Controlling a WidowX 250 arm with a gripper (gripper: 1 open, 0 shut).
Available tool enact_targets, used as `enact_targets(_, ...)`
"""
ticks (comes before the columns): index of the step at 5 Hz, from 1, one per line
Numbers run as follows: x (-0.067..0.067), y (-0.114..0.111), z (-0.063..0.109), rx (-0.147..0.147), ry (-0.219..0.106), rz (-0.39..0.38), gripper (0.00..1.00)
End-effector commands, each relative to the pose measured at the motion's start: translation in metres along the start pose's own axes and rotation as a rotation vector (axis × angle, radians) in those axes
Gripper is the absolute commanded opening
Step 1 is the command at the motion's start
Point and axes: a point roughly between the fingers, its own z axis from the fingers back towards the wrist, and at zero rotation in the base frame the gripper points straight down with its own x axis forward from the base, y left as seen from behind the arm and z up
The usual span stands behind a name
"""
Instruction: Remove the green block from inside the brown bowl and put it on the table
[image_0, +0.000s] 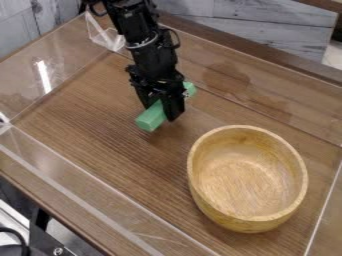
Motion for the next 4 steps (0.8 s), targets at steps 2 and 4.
enact_targets(2,0.0103,0.0063,0.0144,0.012,-0.039,0.008,0.00)
enact_targets(4,0.0109,0.0083,0.0154,0.003,-0.030,0.019,0.00)
